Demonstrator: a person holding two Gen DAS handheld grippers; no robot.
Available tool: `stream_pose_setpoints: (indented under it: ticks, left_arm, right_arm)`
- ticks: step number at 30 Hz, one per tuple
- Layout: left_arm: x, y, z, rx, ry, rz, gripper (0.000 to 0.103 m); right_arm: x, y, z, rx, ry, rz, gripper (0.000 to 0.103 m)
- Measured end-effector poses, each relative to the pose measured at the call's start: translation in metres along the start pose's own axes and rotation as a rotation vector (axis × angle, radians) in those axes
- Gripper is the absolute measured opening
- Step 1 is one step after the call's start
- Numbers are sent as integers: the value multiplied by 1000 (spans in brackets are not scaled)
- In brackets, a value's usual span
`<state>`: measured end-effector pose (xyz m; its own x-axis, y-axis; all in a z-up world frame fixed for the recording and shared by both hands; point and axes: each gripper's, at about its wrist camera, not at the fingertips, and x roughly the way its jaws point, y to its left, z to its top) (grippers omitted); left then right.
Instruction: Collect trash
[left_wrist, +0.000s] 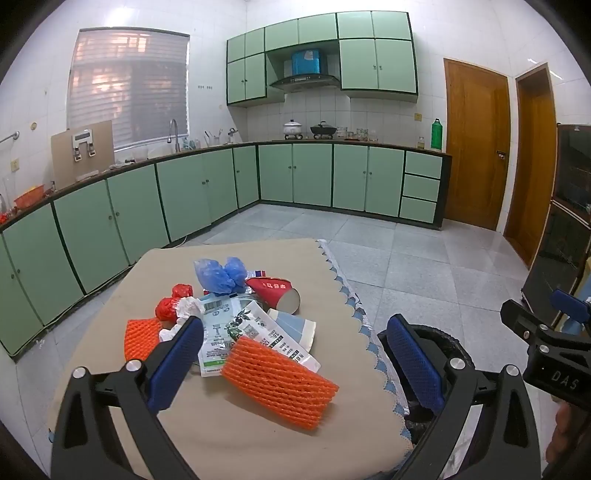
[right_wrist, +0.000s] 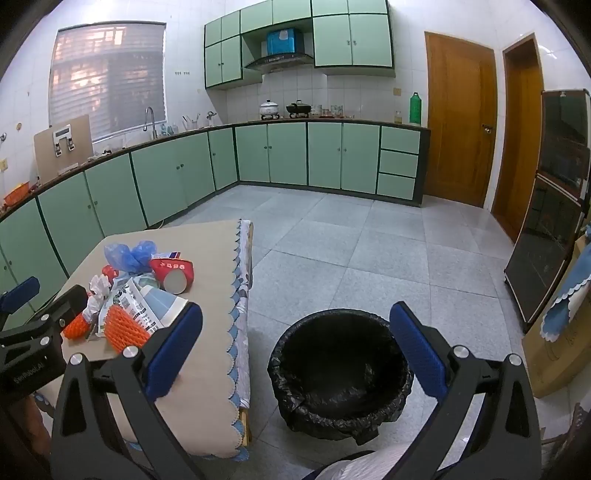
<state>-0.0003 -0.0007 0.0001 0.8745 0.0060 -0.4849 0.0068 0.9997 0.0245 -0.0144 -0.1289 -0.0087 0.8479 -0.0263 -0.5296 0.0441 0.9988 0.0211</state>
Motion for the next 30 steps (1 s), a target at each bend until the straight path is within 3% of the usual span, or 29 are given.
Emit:
stream_pose_setpoints:
  ticks: [30]
  left_arm:
    - [1, 0, 3, 2, -4, 2, 97]
  right_arm:
    - [-7, -1, 7, 3, -23, 8, 98]
